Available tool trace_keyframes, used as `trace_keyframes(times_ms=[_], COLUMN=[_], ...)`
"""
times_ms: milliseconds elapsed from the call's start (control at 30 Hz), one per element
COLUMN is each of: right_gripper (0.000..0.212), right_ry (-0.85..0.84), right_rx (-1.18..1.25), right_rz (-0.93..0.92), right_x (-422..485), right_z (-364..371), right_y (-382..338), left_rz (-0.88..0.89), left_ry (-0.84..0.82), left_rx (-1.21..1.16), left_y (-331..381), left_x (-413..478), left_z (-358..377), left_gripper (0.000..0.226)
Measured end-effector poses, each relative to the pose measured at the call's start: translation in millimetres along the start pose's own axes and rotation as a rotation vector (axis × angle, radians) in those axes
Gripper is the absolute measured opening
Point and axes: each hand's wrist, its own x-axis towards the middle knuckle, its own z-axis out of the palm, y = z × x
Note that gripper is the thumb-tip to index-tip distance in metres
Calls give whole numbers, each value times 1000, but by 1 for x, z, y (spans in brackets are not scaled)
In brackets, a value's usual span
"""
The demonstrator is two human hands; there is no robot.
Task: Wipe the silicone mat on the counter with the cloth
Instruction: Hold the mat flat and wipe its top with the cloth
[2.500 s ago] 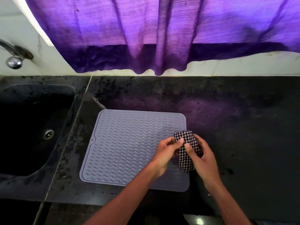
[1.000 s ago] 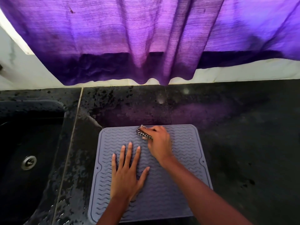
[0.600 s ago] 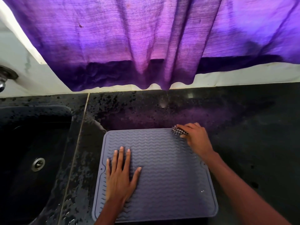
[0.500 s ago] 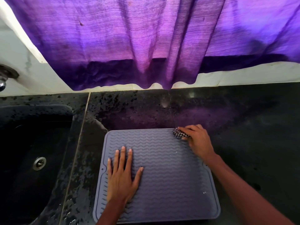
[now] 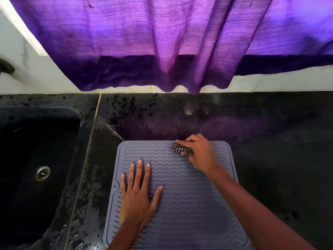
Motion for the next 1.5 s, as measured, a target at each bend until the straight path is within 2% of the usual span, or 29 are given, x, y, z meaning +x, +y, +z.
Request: trace_keyframes(times_ms=[533, 667, 800, 900, 967, 1067, 1500], right_gripper=[49, 48, 39, 35, 37, 37, 45], right_ry=[-223, -98, 22, -26, -70, -41, -84], right_rx=[37, 32, -41, -83, -62, -71, -19], right_rz=[-162, -123, -48, 39, 69, 104, 5], right_x=[46, 28, 8, -1, -3, 0, 29], right_z=[31, 12, -22, -30, -26, -20, 15], right_y=[-99, -91, -42, -7, -3, -9, -55], left_rz=[-13, 28, 87, 91, 80, 81, 73], left_ry=[-18, 21, 125, 119, 109, 92, 106], left_rx=[-2, -124, -180, -136, -134, -110, -118], left_y=[1, -7, -34, -38, -35, -35, -31], left_x=[0, -2, -13, -15, -13, -14, -12], left_z=[-2, -6, -7, -4, -4, -5, -5], left_gripper=[83, 78, 67, 66, 66, 66, 66])
